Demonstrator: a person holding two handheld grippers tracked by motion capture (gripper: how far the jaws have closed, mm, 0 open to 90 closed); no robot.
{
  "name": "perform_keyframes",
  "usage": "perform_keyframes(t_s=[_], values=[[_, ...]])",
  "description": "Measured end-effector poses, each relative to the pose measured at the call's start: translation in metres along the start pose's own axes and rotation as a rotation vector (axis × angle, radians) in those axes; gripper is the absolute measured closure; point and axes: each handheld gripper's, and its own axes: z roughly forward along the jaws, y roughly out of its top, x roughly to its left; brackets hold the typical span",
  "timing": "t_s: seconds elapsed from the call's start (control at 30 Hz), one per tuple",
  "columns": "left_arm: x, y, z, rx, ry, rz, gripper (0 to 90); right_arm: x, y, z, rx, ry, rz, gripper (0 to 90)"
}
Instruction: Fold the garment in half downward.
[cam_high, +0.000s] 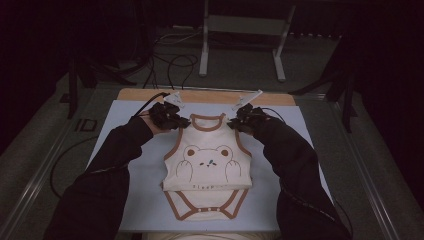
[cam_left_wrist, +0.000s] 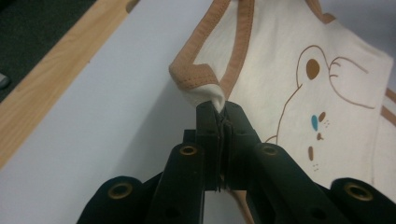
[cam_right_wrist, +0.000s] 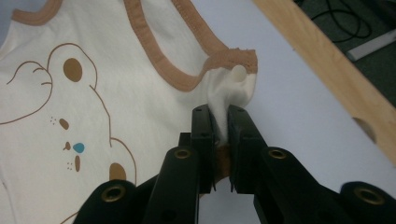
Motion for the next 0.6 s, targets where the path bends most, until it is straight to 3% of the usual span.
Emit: perform_keyframes(t_s=[0.6], values=[[0.006, 0.022, -0.030, -0.041, 0.055, 0.023, 87.7, -0.010, 0.026, -0.019, -0.038, -0.076, -0.022, 82.7]])
